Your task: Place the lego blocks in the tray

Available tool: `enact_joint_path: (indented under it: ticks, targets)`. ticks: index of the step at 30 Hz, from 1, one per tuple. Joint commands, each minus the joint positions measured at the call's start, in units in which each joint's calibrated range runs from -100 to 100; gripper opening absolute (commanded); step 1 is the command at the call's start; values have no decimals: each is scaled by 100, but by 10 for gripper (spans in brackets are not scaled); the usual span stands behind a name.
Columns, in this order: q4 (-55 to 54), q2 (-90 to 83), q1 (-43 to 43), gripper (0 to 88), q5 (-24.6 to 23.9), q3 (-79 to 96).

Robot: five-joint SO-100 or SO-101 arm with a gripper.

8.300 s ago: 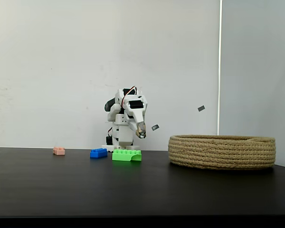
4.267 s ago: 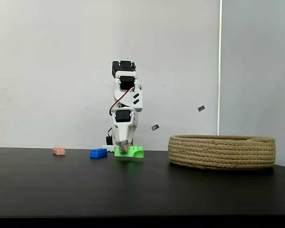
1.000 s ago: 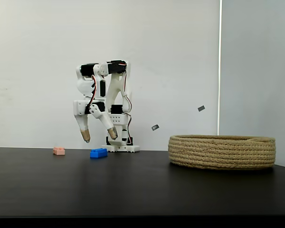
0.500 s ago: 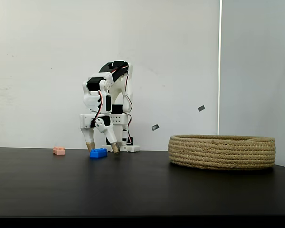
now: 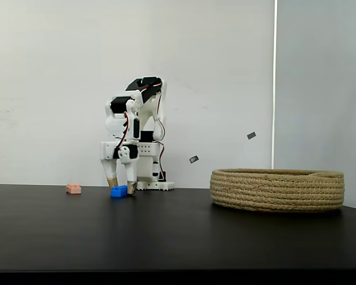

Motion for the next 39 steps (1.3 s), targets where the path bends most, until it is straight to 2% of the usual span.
enact_joint_path:
  ticks: [1, 3, 6, 9, 11, 17, 21, 27, 32, 36, 39]
  targets:
    - [-97, -223, -36, 64, -20, -34]
    - [-114, -223, -86, 5, -29, -34]
    - [-130, -275, -201, 2, -215, -52]
    - [-22, -369, -597, 2, -772, -335]
    - [261, -369, -1042, 2, -1416, -882]
    - [869, -395, -2518, 9, -3873, -2907]
    - [1019, -653, -3392, 23, -4957, -3655]
    - [952, -963, -4760, 5, -5851, -3746]
    - [336, -464, -5543, 20, -6618, -3837]
    - [-164, 112, -5741, 102, -6906, -3910]
    - [-405, 258, -5815, 192, -6764, -3719]
